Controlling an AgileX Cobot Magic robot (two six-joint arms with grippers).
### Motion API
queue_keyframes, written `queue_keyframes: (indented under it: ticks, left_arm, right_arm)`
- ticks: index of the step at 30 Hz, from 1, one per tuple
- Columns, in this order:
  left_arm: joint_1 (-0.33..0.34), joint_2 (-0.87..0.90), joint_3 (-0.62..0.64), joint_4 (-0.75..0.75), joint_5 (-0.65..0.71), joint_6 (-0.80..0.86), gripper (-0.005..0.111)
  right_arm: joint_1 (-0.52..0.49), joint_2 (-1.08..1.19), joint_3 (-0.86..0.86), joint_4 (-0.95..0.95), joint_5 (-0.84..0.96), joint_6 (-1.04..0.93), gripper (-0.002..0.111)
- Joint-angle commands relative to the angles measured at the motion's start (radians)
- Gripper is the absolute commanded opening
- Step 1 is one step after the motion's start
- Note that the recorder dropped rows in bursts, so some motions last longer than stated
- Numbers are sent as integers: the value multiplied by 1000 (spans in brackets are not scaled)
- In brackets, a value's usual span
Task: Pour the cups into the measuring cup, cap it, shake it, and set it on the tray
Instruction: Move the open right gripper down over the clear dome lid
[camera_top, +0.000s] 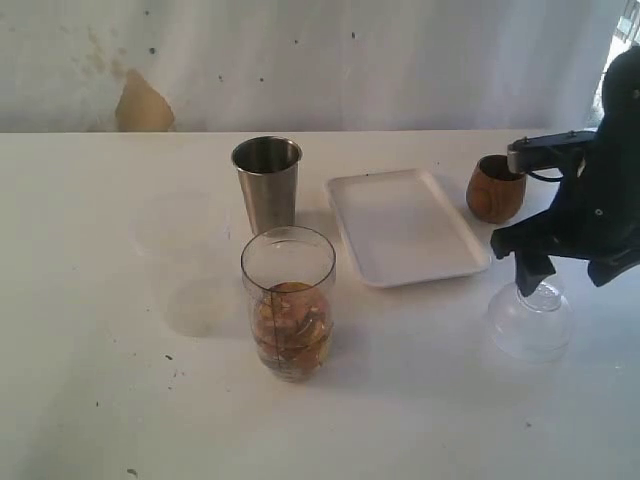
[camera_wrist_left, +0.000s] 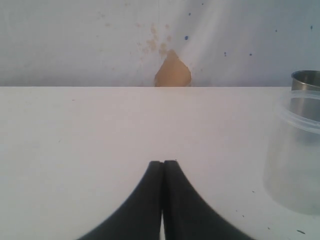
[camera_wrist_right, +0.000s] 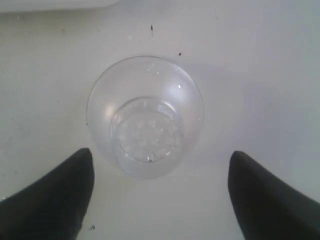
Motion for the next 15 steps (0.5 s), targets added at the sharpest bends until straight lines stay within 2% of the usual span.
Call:
queue_keyframes:
  ticks: [1,15]
  left_arm:
    - [-1,-4,4,-5,1,-4,0]
    - [-1,-4,4,-5,1,-4,0]
  right_arm:
    - [7,37,-35,-14,-4,-14,69]
    - [7,49,-32,-14,-21,-10,66]
